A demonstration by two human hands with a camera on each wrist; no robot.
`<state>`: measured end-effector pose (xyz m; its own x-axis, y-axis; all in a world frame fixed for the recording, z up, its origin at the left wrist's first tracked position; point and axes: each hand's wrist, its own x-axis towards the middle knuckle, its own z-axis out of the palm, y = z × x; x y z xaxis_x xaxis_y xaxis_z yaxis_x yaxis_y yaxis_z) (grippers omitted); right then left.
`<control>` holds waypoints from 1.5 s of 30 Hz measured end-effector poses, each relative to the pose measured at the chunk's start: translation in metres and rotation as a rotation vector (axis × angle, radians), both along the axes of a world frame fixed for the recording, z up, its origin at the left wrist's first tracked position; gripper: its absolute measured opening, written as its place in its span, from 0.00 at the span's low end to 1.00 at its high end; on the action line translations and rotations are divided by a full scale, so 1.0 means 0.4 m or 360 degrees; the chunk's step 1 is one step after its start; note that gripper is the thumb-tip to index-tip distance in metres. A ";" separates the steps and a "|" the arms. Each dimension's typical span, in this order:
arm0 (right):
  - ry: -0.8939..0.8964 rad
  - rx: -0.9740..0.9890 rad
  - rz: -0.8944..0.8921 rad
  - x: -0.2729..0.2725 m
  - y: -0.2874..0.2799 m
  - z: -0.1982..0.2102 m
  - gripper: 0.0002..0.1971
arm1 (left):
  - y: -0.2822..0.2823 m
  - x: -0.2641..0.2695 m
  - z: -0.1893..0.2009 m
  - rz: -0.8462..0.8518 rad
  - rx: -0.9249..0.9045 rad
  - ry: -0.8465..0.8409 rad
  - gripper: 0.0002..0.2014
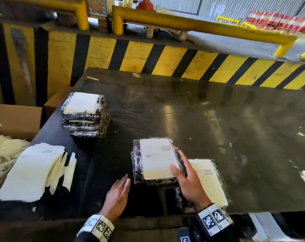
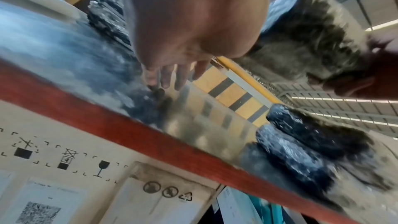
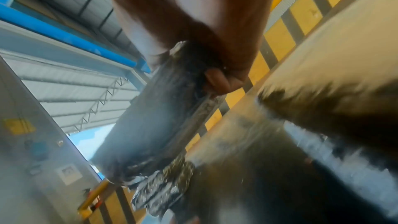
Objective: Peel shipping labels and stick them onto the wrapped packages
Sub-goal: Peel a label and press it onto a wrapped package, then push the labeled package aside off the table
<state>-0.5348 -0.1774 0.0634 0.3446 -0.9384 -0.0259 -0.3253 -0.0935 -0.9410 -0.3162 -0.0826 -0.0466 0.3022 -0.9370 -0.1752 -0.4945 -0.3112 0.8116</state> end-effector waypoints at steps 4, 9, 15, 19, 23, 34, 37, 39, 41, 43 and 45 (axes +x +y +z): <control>-0.0077 -0.0089 -0.0032 -0.157 -0.013 0.048 0.30 | -0.024 -0.107 -0.034 -0.0382 0.0169 -0.0640 0.26; -0.0087 -0.0013 -0.0097 -0.317 -0.031 0.048 0.28 | -0.033 -0.196 -0.043 -0.0353 0.0520 -0.0714 0.29; 0.0106 0.0124 -0.0047 -0.418 -0.056 -0.005 0.31 | 0.005 -0.219 -0.045 -0.0361 0.0597 -0.0825 0.33; 0.0252 0.0154 0.0064 -0.429 -0.066 -0.035 0.33 | 0.007 -0.227 -0.060 -0.0338 0.0595 -0.0878 0.34; 0.0451 0.0111 0.0208 -0.430 -0.081 -0.022 0.32 | 0.007 -0.237 -0.066 -0.0320 0.0595 -0.0910 0.36; 0.1092 -0.0618 0.0084 -0.381 -0.089 0.041 0.40 | -0.008 -0.174 0.045 -0.0347 0.0614 -0.0271 0.31; 0.0827 -0.0808 0.0171 -0.246 -0.076 0.058 0.41 | 0.001 -0.123 0.116 -0.0354 0.0462 -0.0088 0.26; 0.0689 -0.0812 0.0284 -0.148 -0.057 0.061 0.34 | 0.005 -0.095 0.158 -0.0319 0.0323 -0.0090 0.24; 0.0590 -0.0804 0.0431 -0.037 -0.041 0.053 0.29 | 0.013 -0.043 0.189 -0.0221 0.0168 -0.0089 0.22; 0.0504 -0.0822 0.0546 0.078 -0.027 0.037 0.29 | 0.030 0.024 0.222 -0.0123 0.0040 -0.0075 0.19; 0.0454 -0.0807 0.0656 0.201 -0.016 0.017 0.29 | 0.057 0.109 0.246 0.0008 -0.0098 -0.0098 0.15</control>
